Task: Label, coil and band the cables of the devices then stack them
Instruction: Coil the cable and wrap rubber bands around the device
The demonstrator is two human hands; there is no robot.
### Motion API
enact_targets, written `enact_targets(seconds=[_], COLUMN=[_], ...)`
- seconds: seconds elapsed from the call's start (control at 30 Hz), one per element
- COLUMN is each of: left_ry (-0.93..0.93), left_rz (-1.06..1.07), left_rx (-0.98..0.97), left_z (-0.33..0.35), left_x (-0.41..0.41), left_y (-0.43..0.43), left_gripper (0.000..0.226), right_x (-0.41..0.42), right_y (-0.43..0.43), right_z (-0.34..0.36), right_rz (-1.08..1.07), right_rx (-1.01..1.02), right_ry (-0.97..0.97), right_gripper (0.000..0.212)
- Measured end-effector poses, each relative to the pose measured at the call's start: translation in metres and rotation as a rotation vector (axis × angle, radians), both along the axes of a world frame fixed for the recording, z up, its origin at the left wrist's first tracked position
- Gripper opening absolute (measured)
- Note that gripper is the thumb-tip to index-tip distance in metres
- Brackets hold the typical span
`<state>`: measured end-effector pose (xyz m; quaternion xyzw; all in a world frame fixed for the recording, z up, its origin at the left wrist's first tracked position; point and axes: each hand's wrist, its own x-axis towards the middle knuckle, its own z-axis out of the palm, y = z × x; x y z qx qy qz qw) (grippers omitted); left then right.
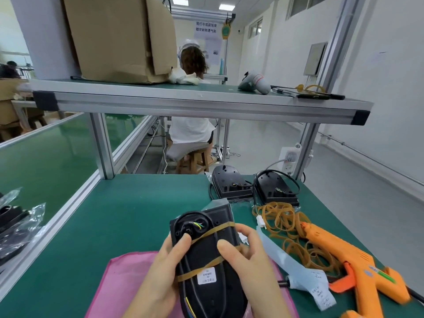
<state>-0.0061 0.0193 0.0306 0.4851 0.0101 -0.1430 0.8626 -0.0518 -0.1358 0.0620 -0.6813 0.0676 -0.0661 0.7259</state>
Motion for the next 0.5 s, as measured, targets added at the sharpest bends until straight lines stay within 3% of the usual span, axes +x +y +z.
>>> enact_targets(seconds=[0.13,0.23,0.37,0.5], left_ry=[0.029,0.011,-0.007,-0.038], left_rz=[-0.043,-0.020,-0.026,-0.046], left_rx=[-0.068,-0.047,-0.050,-0.036], left_z=[-0.004,-0.005,0.002,0.003], left_x=[-0.003,-0.005,-0.009,-0.008], left_y=[0.003,0.002,0.001,0.001], left_gripper=[0.055,0.045,0.053,0.042], right_x=[-0.006,-0.006,-0.005,-0.004], right_y=[-0.002,-0.005,-0.012,-0.015], right_z=[0.006,0.008,0.005,0.002], right_rz=[0.021,0.014,0.033,0.033], right_rx=[-0.177,-0.292,-0.304,-0.289], right_ry=[-0.077,-0.124,-0.111,-0.072], right_gripper=[0.064,0.055,0.044,0.040])
